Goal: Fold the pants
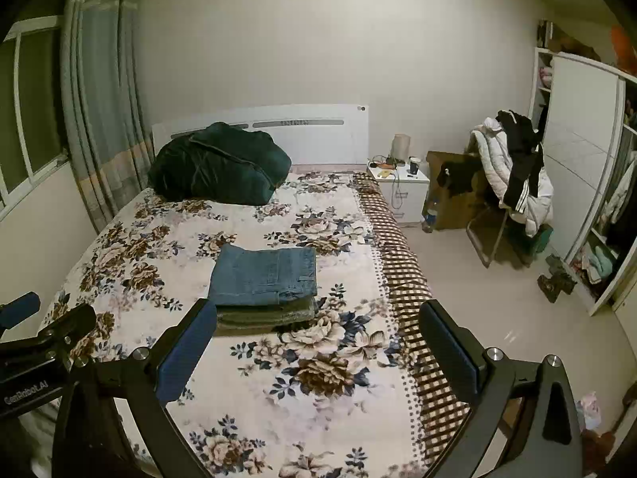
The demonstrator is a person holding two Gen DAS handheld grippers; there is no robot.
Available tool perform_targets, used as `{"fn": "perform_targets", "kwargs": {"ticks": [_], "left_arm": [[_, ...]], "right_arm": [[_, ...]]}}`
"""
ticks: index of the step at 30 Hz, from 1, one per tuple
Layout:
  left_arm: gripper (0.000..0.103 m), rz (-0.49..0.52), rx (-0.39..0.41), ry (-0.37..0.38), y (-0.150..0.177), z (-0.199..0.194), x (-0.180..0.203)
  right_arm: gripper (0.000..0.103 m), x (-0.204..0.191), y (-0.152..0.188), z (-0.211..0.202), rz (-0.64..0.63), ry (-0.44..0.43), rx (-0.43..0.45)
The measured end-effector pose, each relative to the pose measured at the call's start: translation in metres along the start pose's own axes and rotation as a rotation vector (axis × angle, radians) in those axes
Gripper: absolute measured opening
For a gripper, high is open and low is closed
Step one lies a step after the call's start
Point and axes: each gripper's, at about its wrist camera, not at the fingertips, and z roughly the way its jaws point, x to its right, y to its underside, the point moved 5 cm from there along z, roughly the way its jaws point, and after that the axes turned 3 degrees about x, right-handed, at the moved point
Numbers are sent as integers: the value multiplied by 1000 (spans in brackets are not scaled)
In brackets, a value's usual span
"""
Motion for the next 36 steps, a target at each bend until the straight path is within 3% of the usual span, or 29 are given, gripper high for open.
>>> {"fn": "perform_targets", "kwargs": {"ticks": [6, 13, 36], "left_arm": [[103, -6, 18, 5, 0, -22, -11], [103, -3, 37, -17, 2, -34, -21], [103, -1, 45, -41, 6, -40, -28]], "right_arm": [[103, -3, -4, -44, 11, 6, 6], [103, -12, -8, -58, 3, 8, 26], [103, -19, -13, -33, -21, -44, -2]]}}
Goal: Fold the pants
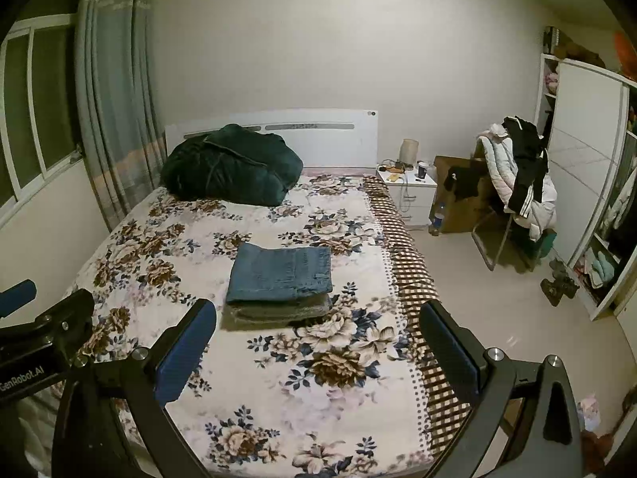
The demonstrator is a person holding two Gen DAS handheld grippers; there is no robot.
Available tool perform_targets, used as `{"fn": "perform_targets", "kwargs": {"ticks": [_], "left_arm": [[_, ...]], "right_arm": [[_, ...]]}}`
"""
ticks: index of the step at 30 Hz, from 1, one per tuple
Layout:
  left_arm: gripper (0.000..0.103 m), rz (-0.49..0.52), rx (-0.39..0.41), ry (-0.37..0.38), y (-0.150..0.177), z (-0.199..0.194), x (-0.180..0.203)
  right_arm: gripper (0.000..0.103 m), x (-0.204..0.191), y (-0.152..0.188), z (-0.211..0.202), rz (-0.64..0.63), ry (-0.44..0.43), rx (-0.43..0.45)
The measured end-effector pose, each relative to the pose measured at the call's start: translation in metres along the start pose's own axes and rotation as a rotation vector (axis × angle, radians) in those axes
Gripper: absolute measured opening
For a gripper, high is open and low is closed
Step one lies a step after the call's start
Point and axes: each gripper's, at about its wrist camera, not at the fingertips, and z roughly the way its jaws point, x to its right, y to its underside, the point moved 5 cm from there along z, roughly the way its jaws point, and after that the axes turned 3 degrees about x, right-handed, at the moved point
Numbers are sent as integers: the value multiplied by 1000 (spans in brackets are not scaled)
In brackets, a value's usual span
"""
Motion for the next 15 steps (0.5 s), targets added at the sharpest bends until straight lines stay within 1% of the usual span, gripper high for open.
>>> {"fn": "perform_targets", "kwargs": {"ticks": [15], "left_arm": [[103, 1, -1, -5, -2, 0, -5]], "right_arm": [[103, -3, 1, 4, -7, -13, 8]]}}
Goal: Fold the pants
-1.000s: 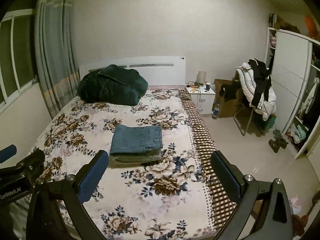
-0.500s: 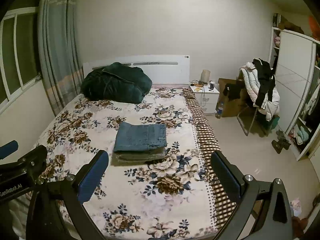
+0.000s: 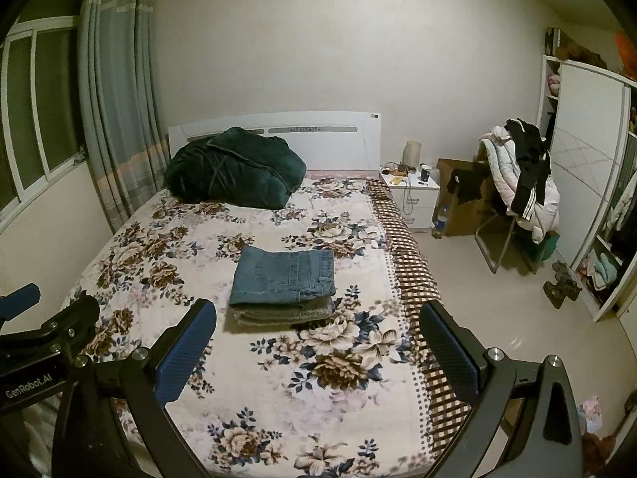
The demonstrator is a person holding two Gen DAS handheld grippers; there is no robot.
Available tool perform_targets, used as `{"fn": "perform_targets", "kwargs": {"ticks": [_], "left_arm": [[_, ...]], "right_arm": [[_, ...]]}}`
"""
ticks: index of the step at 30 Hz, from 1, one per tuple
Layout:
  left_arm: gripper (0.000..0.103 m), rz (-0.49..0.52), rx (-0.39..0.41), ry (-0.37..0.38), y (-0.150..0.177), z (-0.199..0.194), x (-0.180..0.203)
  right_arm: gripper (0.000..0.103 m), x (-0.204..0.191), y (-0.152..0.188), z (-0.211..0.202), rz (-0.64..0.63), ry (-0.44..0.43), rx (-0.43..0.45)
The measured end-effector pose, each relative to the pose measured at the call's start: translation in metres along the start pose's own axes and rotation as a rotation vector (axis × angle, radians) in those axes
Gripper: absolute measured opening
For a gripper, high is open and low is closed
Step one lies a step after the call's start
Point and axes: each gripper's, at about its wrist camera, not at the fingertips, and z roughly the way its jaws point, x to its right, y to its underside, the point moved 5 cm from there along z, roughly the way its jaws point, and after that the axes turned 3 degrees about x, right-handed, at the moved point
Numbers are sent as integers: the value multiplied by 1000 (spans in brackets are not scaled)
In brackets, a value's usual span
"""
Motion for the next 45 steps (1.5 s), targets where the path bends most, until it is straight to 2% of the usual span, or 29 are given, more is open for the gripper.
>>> {"fn": "perform_targets", "kwargs": {"ticks": [45], "left_arm": [[103, -5, 15, -15, -5, -8, -5]], "right_arm": [[103, -10, -1, -1, 4, 0, 4]]}}
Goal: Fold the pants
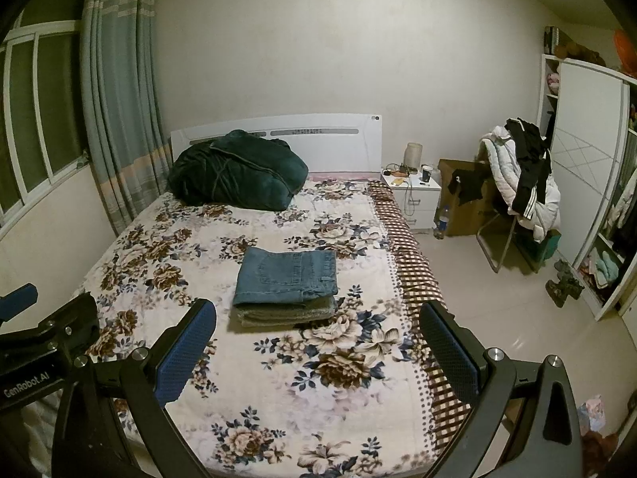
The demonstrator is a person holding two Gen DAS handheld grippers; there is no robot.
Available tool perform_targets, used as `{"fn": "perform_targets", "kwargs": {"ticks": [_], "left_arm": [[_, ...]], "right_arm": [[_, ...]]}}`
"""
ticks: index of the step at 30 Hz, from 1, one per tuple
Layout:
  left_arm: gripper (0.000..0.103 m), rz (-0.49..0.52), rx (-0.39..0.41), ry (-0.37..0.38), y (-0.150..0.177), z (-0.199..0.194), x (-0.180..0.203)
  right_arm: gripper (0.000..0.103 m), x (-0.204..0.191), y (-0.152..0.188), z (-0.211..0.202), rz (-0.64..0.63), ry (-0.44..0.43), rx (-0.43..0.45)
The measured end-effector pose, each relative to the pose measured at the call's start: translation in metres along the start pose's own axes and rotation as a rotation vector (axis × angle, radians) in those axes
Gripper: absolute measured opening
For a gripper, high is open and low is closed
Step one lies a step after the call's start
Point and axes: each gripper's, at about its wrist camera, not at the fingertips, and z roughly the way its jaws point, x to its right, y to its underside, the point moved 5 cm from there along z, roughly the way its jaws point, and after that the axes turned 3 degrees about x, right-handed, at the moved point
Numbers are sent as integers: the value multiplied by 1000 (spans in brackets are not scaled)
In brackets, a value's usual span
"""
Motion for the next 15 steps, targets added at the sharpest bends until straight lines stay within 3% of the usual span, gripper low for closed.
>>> {"fn": "perform_targets", "kwargs": {"ticks": [15], "left_arm": [[103, 2, 1, -9, -3, -6, 2]], "right_arm": [[103, -1, 3, -1, 2, -1, 0]]}}
